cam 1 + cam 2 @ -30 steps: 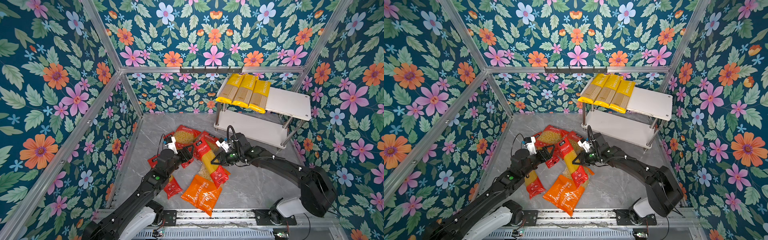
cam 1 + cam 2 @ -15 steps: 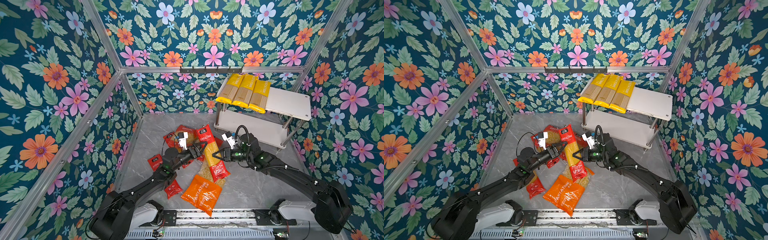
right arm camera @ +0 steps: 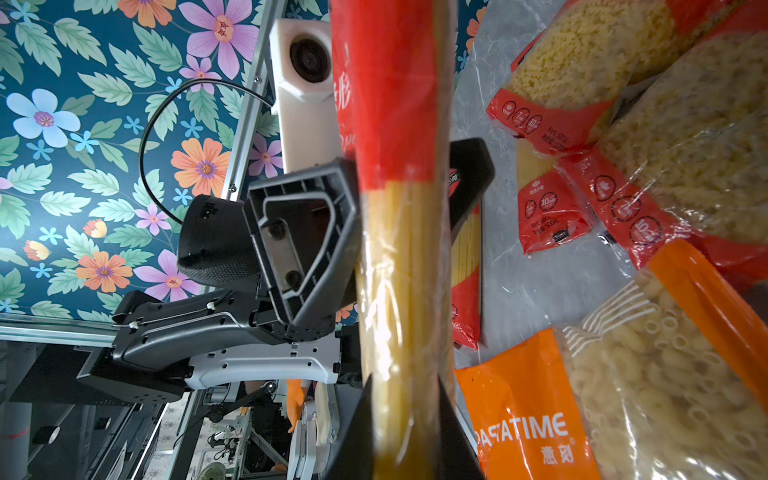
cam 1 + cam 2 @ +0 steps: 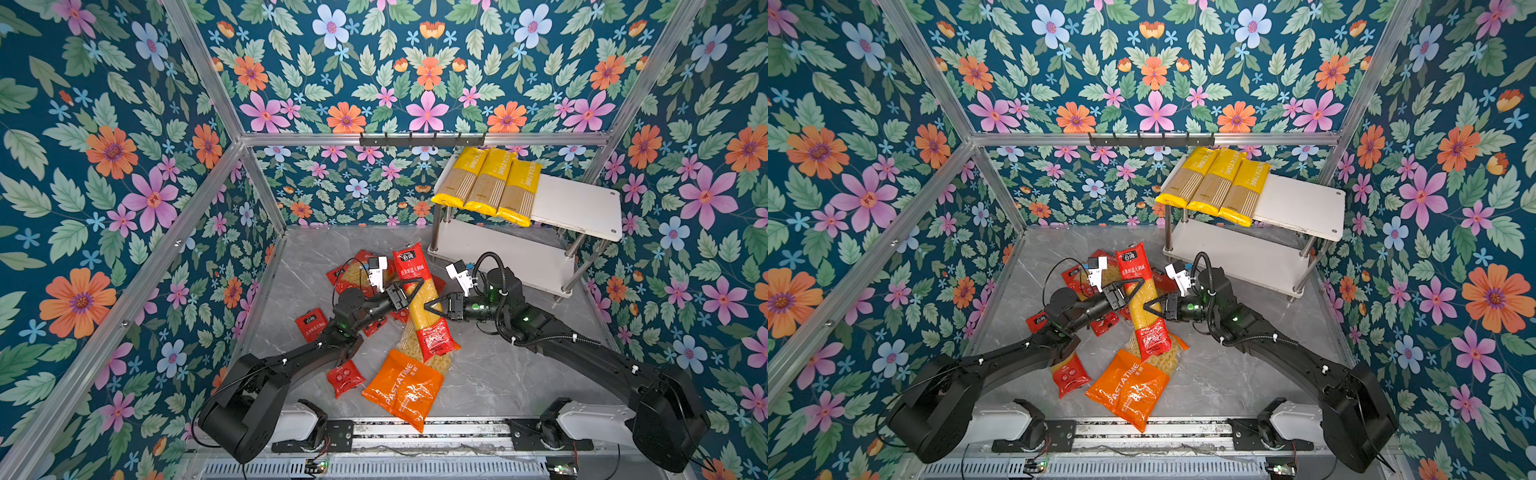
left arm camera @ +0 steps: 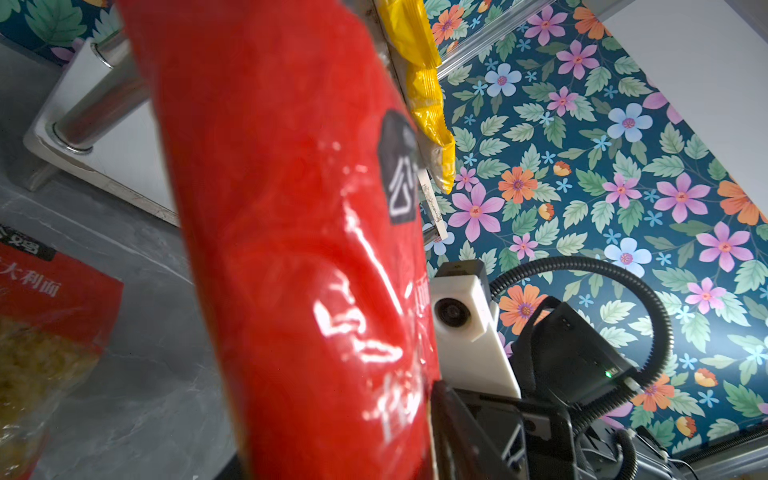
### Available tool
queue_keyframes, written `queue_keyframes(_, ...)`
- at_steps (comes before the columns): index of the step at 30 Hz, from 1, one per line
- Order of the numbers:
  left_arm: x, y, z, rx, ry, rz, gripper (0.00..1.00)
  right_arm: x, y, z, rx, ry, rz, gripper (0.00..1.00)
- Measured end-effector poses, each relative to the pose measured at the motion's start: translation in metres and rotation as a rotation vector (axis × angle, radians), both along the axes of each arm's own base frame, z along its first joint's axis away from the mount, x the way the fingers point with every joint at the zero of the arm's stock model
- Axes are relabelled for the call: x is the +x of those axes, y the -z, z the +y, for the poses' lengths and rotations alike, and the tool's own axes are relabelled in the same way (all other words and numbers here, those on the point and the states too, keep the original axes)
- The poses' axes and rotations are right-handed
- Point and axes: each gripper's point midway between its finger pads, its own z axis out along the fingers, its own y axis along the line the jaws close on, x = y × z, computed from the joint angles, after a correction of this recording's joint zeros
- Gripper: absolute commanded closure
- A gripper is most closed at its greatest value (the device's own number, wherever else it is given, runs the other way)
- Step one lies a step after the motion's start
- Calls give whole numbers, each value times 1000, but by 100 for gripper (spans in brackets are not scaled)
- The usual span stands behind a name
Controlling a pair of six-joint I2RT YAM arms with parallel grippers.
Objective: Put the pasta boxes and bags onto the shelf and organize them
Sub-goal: 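Lift the red spaghetti bag upright with both grippers holding it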
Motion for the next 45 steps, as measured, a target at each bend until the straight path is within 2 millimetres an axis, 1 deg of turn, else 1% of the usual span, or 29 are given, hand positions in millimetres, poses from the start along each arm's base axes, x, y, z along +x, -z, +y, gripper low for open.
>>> queue_keyframes(2,1,-2,-3,-6,8,2,64,1,0,-2,4,14,-7,88)
queue_keyframes(3,1,-5,-5,-14,13,2,68,1,1,-3,6,22,-14,84)
queue_keyframes(5,2,-8,-7,-23,22,4,73,2,2,-5,7,39,-24,76)
queue_keyframes(9,1,-15,-12,-26,50,-14,80,3,6,-12,16,81,-40,55)
queue_keyframes(10,1,-16,-14,-25,56,-13,81,2,6,-14,27,90,-55,52)
queue_keyframes(12,5,-19,-17,-23,58,-10,82,-2,7,-18,48,99,-83,49)
queue_keyframes(14,10,-24,-18,-26,48,-14,82,-7,14,-23,54,107,-92,47)
queue_keyframes(16,16,-33,-20,-32,37,-24,83,-12,20,-28,48,117,-90,46)
queue_keyframes(20,24,-52,-23,-40,24,-56,83,-18,17,-34,50,126,-129,45)
queue_keyframes(22,27,-59,-26,-44,24,-73,83,-21,17,-37,52,125,-134,47)
queue_keyframes(26,30,-63,-31,-47,30,-78,84,-22,21,-38,50,126,-131,51)
queue_keyframes(32,30,-70,-35,-49,34,-92,84,-16,16,-31,86,120,-137,59)
queue_keyframes(35,32,-71,-35,-47,26,-93,84,-12,15,-28,105,120,-130,63)
queue_keyframes(36,33,-70,-35,-46,23,-93,84,-11,15,-27,111,120,-130,65)
queue_keyframes(40,35,-68,-35,-45,10,-88,83,-10,11,-26,132,119,-133,83)
queue_keyframes(43,36,-70,-35,-53,7,-78,79,-12,6,-26,149,115,-153,89)
queue_keyframes(45,36,-71,-36,-55,10,-79,74,-13,4,-27,154,118,-158,94)
